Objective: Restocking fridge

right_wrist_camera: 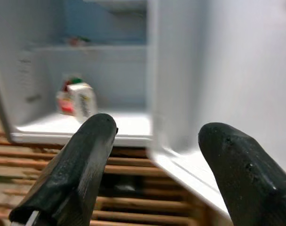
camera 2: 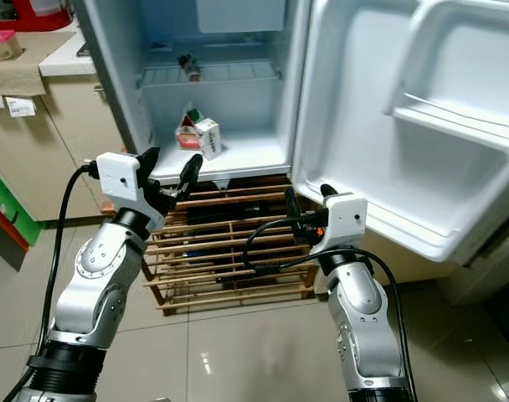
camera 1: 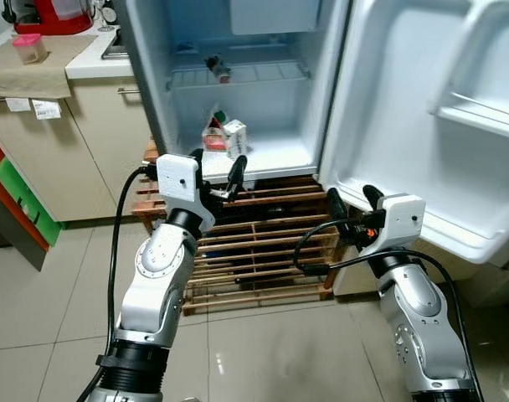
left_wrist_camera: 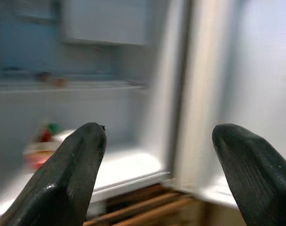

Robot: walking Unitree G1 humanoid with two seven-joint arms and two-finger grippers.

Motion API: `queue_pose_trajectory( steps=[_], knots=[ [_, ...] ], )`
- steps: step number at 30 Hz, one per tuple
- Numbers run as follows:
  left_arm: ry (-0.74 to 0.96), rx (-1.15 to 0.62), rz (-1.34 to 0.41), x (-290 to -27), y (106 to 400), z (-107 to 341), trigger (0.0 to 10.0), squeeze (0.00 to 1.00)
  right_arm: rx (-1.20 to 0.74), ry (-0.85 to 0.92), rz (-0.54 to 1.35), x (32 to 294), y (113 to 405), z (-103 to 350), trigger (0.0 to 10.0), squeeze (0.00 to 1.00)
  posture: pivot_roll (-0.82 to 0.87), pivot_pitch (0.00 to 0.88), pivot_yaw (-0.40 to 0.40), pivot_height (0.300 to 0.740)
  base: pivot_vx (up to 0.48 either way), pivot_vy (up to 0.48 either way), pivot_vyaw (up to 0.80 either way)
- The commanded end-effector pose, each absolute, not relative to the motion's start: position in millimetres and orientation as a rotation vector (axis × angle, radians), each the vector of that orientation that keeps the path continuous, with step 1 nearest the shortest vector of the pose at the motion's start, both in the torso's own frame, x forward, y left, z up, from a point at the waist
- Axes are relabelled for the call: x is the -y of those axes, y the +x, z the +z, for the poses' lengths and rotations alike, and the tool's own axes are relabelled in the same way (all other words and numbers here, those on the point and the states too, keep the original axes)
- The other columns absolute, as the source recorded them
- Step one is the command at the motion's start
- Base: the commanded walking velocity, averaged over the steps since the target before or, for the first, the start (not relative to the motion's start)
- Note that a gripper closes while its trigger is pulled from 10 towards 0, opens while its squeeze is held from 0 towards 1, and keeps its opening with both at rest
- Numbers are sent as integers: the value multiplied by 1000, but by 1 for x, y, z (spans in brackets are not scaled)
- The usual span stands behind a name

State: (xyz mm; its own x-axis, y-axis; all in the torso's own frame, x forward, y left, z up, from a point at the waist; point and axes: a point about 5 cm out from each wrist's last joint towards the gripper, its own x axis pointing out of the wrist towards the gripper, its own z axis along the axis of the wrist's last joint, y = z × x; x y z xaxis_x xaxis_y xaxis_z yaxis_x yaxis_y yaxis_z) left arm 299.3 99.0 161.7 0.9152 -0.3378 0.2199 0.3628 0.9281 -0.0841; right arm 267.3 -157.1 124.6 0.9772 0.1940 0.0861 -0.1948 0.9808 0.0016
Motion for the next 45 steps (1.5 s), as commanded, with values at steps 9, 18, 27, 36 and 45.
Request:
queue_pose_trajectory(
  steps=[9, 18, 27, 36, 45],
  knots=[
    [-109, 219, -340, -104, 303, 166, 10000, 0, 97, 1, 214, 154, 269, 129, 10000, 0, -148, 0, 15, 740, 0, -134, 0],
    [-92, 207, -339, -103, 305, 165, 10000, 0, 96, 1, 214, 154, 269, 128, 10000, 0, -149, 0, 19, 740, 0, -157, 0],
    [-102, 217, -346, -102, 305, 167, 10000, 0, 94, 2, 213, 154, 269, 127, 10000, 0, -150, 0, 22, 740, 0, -265, 0],
    [-103, 225, -349, -103, 304, 168, 10000, 0, 96, -7, 265, 150, 264, 126, 10000, 0, -150, 0, 22, 740, 0, 0, 0],
    [-35, -16, -348, -114, 315, 115, 10000, 0, -89, -46, 344, 160, 242, 87, 10000, 0, -152, 0, 21, 740, 0, 0, 0]
  ],
)
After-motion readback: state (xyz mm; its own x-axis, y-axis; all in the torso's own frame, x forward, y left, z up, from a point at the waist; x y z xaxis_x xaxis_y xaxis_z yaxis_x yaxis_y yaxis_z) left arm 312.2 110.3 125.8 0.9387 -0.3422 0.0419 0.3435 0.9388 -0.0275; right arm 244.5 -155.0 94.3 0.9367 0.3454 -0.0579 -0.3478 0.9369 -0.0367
